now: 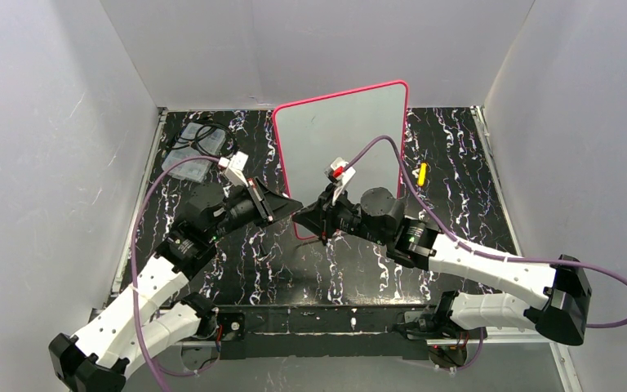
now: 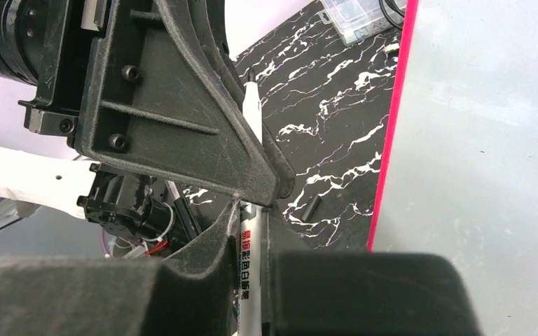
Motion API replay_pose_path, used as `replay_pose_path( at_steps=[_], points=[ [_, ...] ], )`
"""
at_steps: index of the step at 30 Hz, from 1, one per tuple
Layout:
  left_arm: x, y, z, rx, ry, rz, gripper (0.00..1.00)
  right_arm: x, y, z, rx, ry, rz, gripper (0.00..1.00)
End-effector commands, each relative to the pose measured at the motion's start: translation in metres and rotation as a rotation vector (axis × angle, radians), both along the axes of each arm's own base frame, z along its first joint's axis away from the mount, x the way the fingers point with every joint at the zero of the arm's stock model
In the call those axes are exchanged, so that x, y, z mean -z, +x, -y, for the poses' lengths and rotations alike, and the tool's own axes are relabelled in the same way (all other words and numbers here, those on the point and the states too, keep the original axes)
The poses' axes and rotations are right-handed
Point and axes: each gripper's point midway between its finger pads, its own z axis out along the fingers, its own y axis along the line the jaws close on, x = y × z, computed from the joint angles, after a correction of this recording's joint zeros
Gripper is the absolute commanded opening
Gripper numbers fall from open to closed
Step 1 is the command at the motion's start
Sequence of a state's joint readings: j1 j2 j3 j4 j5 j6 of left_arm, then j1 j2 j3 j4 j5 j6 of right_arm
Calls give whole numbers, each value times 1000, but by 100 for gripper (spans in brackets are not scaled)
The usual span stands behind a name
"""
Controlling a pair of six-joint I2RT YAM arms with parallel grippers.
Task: Write a sentence on the whiteboard
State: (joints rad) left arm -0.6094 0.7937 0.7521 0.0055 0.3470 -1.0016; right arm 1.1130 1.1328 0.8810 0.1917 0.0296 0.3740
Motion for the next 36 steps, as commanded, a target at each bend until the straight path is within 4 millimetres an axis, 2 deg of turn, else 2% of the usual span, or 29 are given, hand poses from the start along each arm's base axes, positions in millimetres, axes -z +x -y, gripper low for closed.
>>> replay_pose_path(
  at_steps=[1,2,4,5,7,11,19,28,36],
  points=[
    [-19,8,-7,-95,-67,-1,0,-44,-3,1,-6,117,68,21],
    [-23,9,-10,-119,-85,-1,0,-44,-2,2,7,125,70,30],
    [-33,10,-17,-159,-116,5,0,-45,0,7,34,150,69,40],
    [-38,10,-20,-175,-135,5,0,-46,1,9,41,168,70,49],
    [-48,9,-23,-192,-176,8,0,-53,1,12,53,220,76,60],
    [-60,8,-29,-220,-227,9,0,-67,-5,12,30,325,71,68],
    [-70,7,-33,-243,-283,-6,0,-93,-9,8,5,505,44,67],
    [-78,6,-42,-281,-327,1,0,-104,-6,-5,-11,569,30,52],
    [-73,9,-50,-328,-355,-20,0,-112,-3,-3,5,623,16,47]
  ],
)
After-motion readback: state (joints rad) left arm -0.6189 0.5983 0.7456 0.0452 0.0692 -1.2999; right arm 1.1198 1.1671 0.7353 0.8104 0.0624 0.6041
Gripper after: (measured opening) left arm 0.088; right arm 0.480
